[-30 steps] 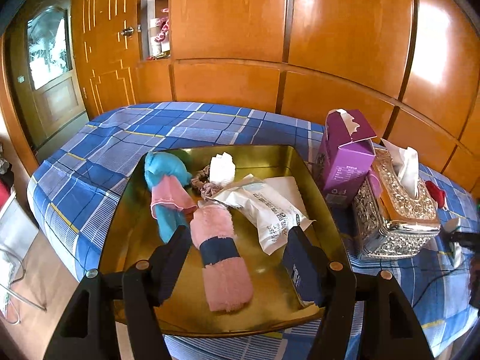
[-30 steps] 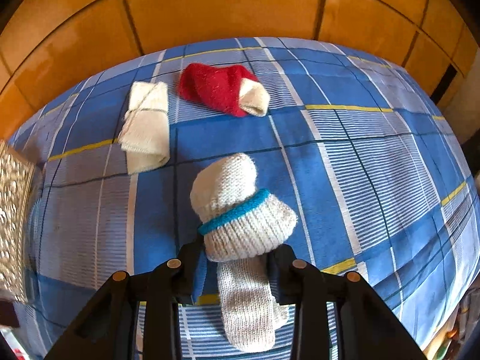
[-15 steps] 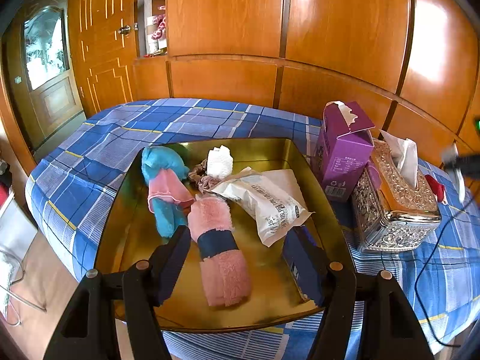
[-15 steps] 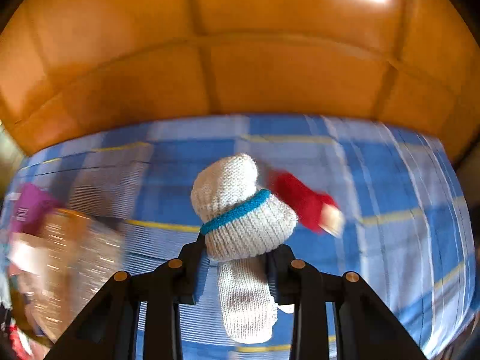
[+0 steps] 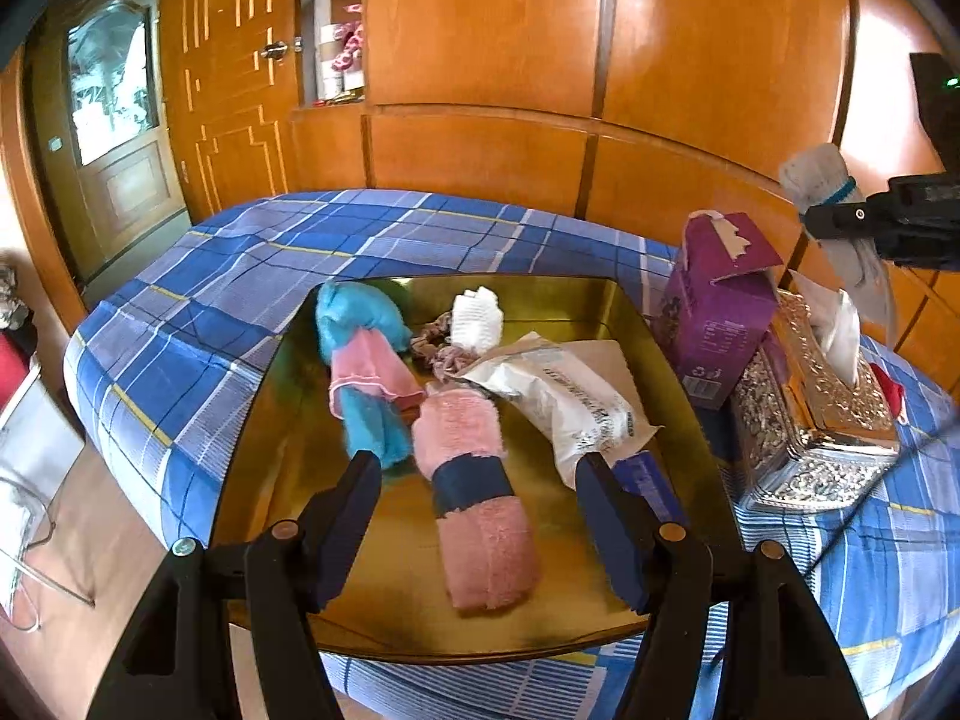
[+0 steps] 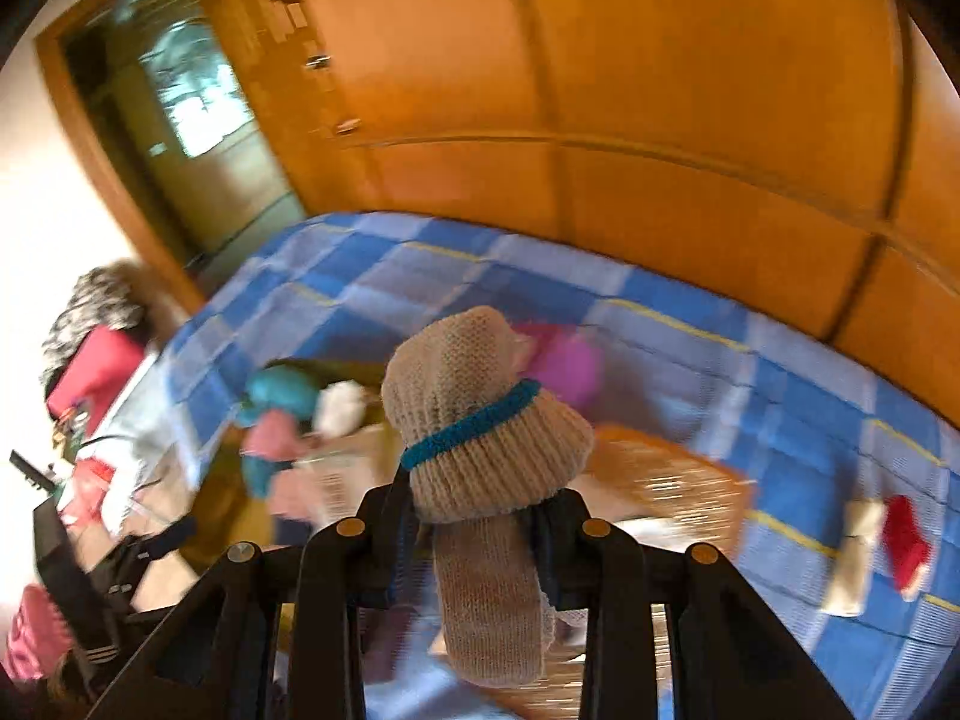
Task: Organize soft objects
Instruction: 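Carry the white knit sock to the gold tray and release with the right gripper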
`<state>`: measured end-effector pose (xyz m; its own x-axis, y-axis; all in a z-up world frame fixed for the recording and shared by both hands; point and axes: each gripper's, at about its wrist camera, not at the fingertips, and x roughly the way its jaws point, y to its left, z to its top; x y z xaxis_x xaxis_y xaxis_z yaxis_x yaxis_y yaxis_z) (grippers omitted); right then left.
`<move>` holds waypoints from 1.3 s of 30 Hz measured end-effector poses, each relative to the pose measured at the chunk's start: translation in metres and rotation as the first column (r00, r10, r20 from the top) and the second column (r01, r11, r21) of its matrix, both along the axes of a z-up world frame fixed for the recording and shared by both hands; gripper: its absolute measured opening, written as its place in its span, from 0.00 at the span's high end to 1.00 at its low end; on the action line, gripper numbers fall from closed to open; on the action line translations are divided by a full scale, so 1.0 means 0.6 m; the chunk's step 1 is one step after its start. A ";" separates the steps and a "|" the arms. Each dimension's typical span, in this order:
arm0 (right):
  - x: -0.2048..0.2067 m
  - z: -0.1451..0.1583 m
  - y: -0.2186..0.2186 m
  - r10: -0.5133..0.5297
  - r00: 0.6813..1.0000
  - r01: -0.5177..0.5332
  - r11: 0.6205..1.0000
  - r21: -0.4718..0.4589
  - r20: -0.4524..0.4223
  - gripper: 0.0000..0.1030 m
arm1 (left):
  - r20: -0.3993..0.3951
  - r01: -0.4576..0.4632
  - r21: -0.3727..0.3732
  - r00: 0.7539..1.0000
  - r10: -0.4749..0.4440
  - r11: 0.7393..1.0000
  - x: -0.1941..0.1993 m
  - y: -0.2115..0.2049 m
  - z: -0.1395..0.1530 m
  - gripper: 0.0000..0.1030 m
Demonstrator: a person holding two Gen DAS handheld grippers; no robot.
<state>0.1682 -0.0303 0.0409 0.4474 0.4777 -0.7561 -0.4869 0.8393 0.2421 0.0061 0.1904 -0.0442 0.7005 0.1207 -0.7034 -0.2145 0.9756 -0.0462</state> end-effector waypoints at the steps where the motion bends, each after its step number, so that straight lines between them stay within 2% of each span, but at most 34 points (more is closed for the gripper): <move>1: -0.011 -0.003 0.015 0.022 1.000 -0.022 1.000 0.014 -0.004 0.69 | 0.003 -0.007 0.001 1.000 0.007 1.000 -0.001 0.002 0.000 0.34; 5: -0.051 -0.024 0.071 0.089 0.996 -0.089 0.995 0.038 -0.017 0.69 | 0.010 -0.040 0.010 0.999 0.040 0.999 -0.005 0.015 0.003 0.34; 10: -0.087 -0.075 0.124 0.121 0.991 -0.120 0.992 0.026 -0.048 0.69 | 0.031 -0.104 0.016 0.994 0.104 0.994 -0.015 0.042 0.010 0.34; 19: -0.126 -0.132 0.191 0.153 0.984 -0.149 0.988 0.047 -0.089 0.69 | 0.064 -0.175 0.005 0.983 0.174 0.985 -0.026 0.075 0.021 0.34; 22: -0.130 -0.152 0.210 0.158 0.983 -0.156 0.987 0.030 -0.093 0.69 | 0.069 -0.182 -0.002 0.981 0.181 0.983 -0.026 0.080 0.024 0.34; 26: -0.129 -0.189 0.228 0.145 0.984 -0.152 0.987 -0.060 -0.103 0.68 | 0.060 -0.184 -0.017 0.981 0.184 0.983 -0.026 0.083 0.020 0.34; 28: -0.125 -0.204 0.231 0.142 0.981 -0.151 0.987 -0.062 -0.128 0.66 | 0.058 -0.180 -0.019 0.982 0.181 0.983 -0.025 0.082 0.019 0.34; 36: -0.134 -0.200 0.221 0.134 0.983 -0.140 0.989 -0.040 -0.122 0.49 | 0.047 -0.185 -0.024 0.981 0.186 0.982 -0.023 0.084 0.013 0.34; 38: -0.138 -0.192 0.210 0.121 0.987 -0.123 0.992 -0.011 -0.109 0.37 | 0.049 -0.183 -0.023 0.982 0.184 0.983 -0.023 0.084 0.013 0.34; 39: -0.139 -0.187 0.207 0.115 0.988 -0.116 0.993 -0.005 -0.104 0.36 | 0.051 -0.180 -0.023 0.982 0.181 0.983 -0.023 0.083 0.013 0.34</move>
